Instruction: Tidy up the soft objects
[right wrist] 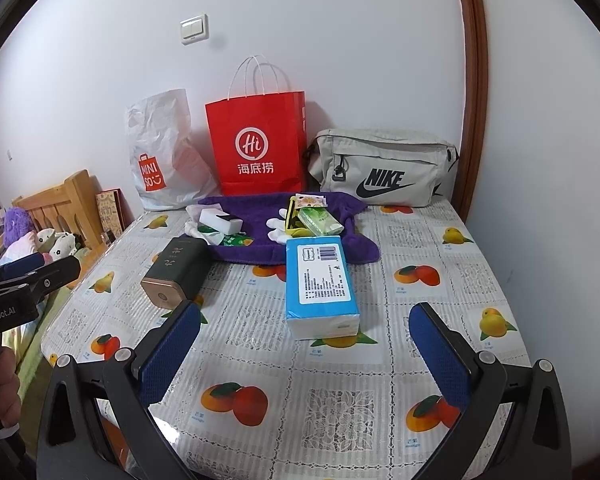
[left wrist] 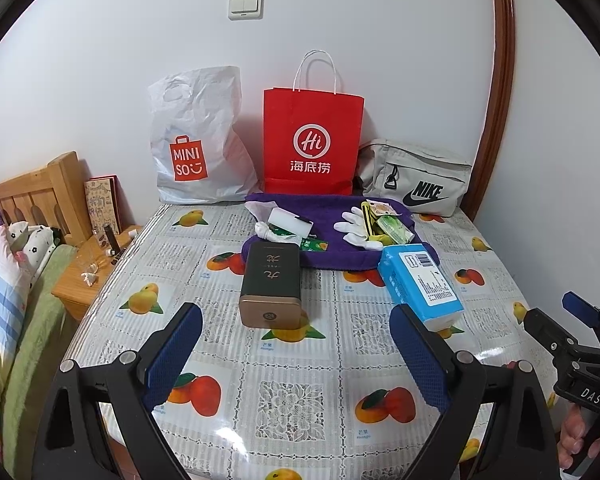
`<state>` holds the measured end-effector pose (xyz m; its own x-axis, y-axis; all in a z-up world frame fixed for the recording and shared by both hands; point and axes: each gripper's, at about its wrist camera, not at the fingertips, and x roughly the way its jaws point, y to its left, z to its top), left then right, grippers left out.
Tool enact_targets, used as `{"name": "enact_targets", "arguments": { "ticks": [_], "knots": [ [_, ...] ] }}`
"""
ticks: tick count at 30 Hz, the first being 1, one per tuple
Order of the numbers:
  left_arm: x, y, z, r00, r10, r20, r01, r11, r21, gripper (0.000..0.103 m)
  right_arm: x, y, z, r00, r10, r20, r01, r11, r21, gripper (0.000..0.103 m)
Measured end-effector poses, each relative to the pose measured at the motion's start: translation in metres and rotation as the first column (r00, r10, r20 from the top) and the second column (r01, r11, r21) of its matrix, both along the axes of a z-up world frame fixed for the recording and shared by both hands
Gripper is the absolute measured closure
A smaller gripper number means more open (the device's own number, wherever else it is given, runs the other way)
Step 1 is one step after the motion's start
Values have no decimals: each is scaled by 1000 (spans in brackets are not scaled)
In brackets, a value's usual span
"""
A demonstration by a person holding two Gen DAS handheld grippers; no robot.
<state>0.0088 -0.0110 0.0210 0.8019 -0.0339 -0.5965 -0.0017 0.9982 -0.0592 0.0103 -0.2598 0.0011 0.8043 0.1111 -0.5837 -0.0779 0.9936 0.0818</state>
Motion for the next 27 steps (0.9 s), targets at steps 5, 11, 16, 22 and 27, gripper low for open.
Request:
{"name": "enact_targets", "arguments": {
  "ticks": [5,11,16,22,27],
  "knots": [
    [-1,2,3,1000,4,3,-4,1000,-1,8,0,0,1,1000,0,2,0,1000,-1,1],
    [-2,3,3,1000,5,2,-5,1000,-1,8,-2,1,2,1000,6,4,-5,1000,-3,1],
    [-2,2,3,1000,6,4,-6,1000,0,8,-3,1,2,1000,7,5,-7,1000,-1,1],
    [-2,3,4,1000,5,5,-5,1000,1,8,-3,1,2,1000,7,6,-7,1000,-1,1],
    [-3,3,4,1000,8,5,-8,1000,0,8,-4,2,2,1000,9,6,-9,1000,0,1]
  ]
}}
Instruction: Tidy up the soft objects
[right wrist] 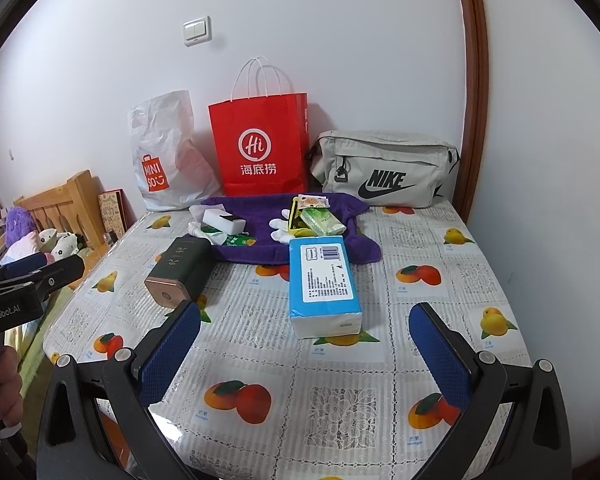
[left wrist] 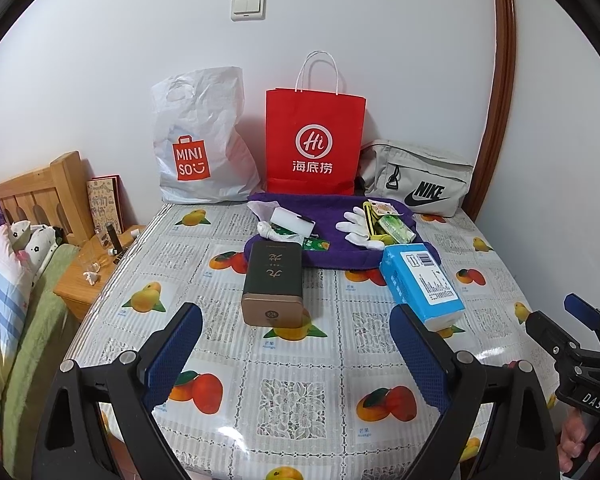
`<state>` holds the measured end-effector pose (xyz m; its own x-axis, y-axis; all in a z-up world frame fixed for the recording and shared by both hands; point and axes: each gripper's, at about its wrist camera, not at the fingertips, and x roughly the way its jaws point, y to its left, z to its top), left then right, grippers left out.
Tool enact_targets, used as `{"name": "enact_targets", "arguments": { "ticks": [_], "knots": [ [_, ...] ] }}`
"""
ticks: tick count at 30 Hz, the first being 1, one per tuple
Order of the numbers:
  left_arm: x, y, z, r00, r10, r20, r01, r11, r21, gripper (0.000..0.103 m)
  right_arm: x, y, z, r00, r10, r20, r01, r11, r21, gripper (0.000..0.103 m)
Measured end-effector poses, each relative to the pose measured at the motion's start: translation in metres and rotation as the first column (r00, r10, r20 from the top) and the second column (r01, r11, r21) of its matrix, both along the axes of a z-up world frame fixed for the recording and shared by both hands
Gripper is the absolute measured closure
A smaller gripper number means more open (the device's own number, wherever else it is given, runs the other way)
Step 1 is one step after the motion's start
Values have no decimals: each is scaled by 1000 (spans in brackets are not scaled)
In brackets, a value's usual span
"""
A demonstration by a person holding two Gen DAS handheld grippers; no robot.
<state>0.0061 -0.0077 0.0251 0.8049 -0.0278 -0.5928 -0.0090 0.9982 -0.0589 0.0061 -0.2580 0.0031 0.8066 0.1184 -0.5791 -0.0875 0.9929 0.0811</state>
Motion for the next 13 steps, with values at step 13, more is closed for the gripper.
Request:
{"name": "enact_targets", "arguments": {
  "ticks": [13],
  "knots": [
    [2,1,-3,1000,-1,-6,1,1000,1,8,1,3,-3,1000,-1,-9,1,1000,-4,1]
  ]
}}
